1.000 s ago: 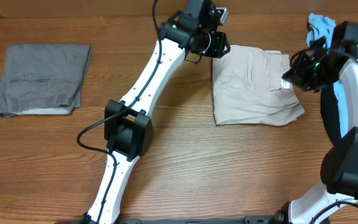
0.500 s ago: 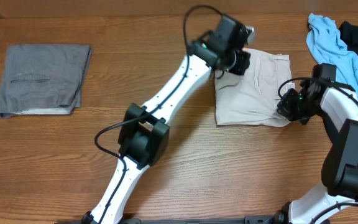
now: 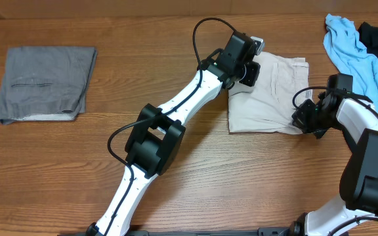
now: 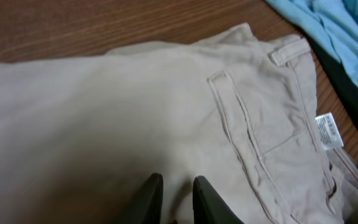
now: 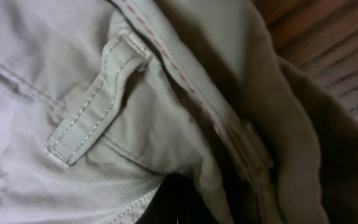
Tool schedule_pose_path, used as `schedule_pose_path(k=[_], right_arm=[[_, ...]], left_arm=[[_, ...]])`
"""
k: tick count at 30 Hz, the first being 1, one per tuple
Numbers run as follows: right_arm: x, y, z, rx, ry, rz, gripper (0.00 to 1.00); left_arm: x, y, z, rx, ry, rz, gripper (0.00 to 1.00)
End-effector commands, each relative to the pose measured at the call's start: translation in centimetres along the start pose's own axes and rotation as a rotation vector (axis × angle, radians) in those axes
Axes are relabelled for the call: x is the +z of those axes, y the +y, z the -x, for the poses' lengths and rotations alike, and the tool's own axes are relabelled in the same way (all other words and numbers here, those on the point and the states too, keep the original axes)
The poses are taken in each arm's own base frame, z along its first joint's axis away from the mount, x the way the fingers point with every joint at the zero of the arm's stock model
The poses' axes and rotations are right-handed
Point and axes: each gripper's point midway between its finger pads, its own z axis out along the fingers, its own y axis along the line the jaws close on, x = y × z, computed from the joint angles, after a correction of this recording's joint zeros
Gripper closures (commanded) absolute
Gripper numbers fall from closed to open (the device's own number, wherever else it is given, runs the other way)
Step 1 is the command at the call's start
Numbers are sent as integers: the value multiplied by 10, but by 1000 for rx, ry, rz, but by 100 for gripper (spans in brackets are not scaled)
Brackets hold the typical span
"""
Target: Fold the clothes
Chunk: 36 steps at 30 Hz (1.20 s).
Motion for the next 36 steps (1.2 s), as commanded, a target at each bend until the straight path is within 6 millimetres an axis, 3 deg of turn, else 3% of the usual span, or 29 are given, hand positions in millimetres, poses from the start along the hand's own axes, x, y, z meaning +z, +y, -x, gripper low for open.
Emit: schedule_pose_path(k=[1, 4, 7, 10, 13, 17, 20, 23, 28, 36], right_arm=[[14, -41, -4, 84, -8, -171, 96], [14, -35, 6, 55, -41, -146, 96], [3, -6, 13, -29, -22, -32, 96], [-27, 38, 25, -123, -9, 127, 96], [-72, 79, 43, -216, -42, 246, 96], [-121, 110, 71, -278, -154, 297, 96], [-132, 120, 84, -301, -217, 322, 96], [-125, 122, 91, -309, -235, 325, 96], [-97, 124, 94, -340, -210, 315, 96], [-87, 126, 118, -387, -289, 302, 92]], left_arm=[[1, 3, 9, 20, -44, 7, 82], [-11, -1, 31, 27, -88, -1, 86], [-36, -7, 56, 24, -108, -2, 90], [-68, -8, 76, 10, -107, 10, 96], [-97, -11, 79, 14, -62, 20, 96], [-108, -16, 53, 6, 59, 8, 96], [-107, -19, 21, -6, 181, -29, 96], [-101, -19, -3, -22, 255, -56, 96], [-84, -19, -41, -48, 340, -83, 96], [-72, -16, -86, -76, 445, -82, 96]])
